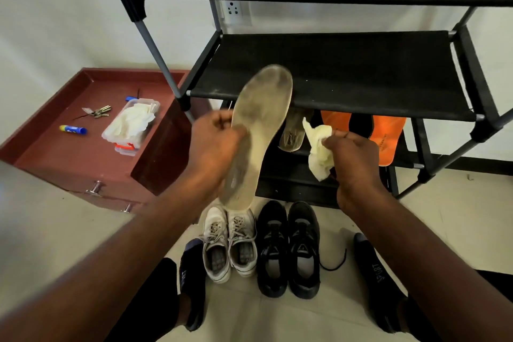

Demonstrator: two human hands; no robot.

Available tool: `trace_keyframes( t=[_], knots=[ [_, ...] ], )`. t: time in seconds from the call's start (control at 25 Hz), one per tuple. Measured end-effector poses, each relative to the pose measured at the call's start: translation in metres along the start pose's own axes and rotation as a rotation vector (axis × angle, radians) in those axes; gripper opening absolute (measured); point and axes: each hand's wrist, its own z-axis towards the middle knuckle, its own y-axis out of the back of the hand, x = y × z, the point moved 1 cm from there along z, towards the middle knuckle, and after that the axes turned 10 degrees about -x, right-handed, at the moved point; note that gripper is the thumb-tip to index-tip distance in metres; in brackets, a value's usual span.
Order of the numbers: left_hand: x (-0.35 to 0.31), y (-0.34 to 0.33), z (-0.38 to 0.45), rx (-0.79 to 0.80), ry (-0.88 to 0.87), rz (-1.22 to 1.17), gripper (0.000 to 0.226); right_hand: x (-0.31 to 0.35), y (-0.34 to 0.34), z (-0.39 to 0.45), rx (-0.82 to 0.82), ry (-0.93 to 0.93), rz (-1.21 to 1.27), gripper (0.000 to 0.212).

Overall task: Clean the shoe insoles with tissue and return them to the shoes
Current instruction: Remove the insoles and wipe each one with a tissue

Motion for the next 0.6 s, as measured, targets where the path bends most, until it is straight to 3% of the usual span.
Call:
trace_keyframes(
  t=[0.2, 0.36, 0.52, 0.6],
  knots=[
    [-0.048, -0.054, 0.071, -0.047, 0.016, -0.057, 0.017, 0.005, -0.008, -0.001, 0.013, 0.021, 0.013, 0.017],
    [-0.058, -0.088, 0.125, -0.074, -0.053, 0.054, 0.018, 0.008, -0.009, 0.001, 0.030, 0.003, 0.014, 0.019],
    [-0.050, -0.094, 0.134, -0.029, -0.267, 0.390, 0.050, 0.004, -0.007, 0.005, 0.043, -0.009, -0.015, 0.014],
    [-0.037, -0.079, 0.103, -0.144, -0.452, 0.269, 0.046, 0.003, -0.002, 0.008, 0.022, -0.006, -0.014, 0.014]
  ],
)
